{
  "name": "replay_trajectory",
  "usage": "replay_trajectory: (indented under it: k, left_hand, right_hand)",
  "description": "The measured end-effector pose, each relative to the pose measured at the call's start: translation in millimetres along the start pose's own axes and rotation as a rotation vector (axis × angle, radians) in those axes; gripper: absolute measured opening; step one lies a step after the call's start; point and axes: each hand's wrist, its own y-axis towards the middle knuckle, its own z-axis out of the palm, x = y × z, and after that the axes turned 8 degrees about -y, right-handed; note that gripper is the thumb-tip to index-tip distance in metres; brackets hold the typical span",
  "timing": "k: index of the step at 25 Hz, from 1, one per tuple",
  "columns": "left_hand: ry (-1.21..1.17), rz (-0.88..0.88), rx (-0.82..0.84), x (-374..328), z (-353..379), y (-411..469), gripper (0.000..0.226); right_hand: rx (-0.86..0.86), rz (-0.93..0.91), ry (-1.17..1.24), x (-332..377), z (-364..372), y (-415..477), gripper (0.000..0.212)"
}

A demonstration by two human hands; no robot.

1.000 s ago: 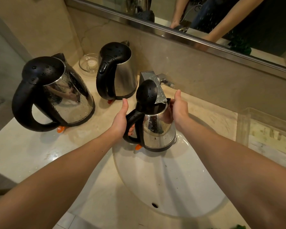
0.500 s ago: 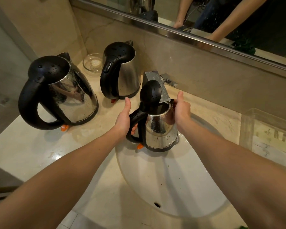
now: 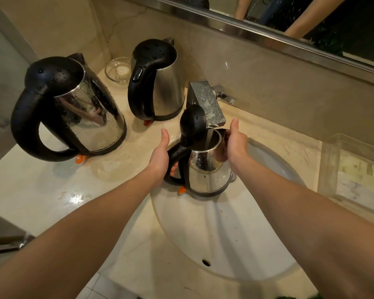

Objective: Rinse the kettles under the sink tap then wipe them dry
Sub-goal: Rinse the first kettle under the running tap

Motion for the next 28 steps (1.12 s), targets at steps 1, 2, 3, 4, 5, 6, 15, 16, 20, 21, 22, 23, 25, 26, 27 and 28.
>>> replay_trajectory:
  k: [1, 2, 3, 4, 5, 6, 15, 16, 20, 21, 22, 23, 25, 26, 27, 28]
  left_hand:
    - [0.008, 0.006, 0.0, 1, 1, 1, 0.105]
    - [0.015, 0.014, 0.004, 1, 2, 2, 0.106]
    - [0.023, 0.022, 0.005, 2, 2, 2, 0.106]
    - [0.026, 0.025, 0.005, 3, 3, 2, 0.101]
    - [0.022, 0.028, 0.0, 4, 4, 1, 0.093]
    - [0.014, 0.03, -0.007, 4, 5, 0, 0.086]
    - [-0.011, 0.038, -0.082, 8, 10, 2, 0.079]
    - [-0.007, 0.036, -0.087, 8, 11, 3, 0.078]
    - [0.028, 0.056, -0.075, 8, 10, 2, 0.079]
    - [0.036, 0.058, -0.073, 8, 10, 2, 0.079]
    - [0.042, 0.057, -0.074, 9, 10, 3, 0.078]
    - [0.046, 0.056, -0.077, 9, 11, 3, 0.077]
    - [0.056, 0.06, -0.082, 10, 11, 4, 0.077]
    - [0.065, 0.068, -0.081, 10, 11, 5, 0.077]
    - [0.074, 0.077, -0.082, 11, 10, 6, 0.078]
    - [0.082, 0.083, -0.084, 12, 10, 6, 0.077]
  right_hand:
    - [-0.002, 0.005, 0.006, 0, 0, 0, 0.082]
    - [-0.005, 0.007, 0.015, -2, 0, 2, 0.084]
    - [-0.006, 0.004, 0.02, -3, 0, 3, 0.086]
    - [-0.006, 0.003, 0.028, -4, 1, 5, 0.087]
    - [-0.012, 0.009, 0.021, -5, 1, 6, 0.09]
    - [-0.016, 0.016, 0.019, -6, 1, 6, 0.092]
    - [0.019, 0.029, 0.028, -7, -1, 2, 0.078]
    - [0.028, 0.026, 0.026, -7, -1, 2, 0.077]
    - [0.028, 0.012, 0.007, -7, -1, 1, 0.072]
    - [0.025, 0.007, 0.003, -7, -1, 1, 0.069]
    - [0.031, 0.01, 0.004, -7, 0, 2, 0.068]
    - [0.037, 0.016, 0.013, -8, 0, 3, 0.068]
    - [0.047, 0.022, 0.022, -9, 0, 5, 0.067]
    - [0.051, 0.021, 0.028, -10, 0, 6, 0.066]
    - [0.056, 0.026, 0.032, -10, 0, 6, 0.065]
    - [0.057, 0.029, 0.039, -10, 1, 7, 0.063]
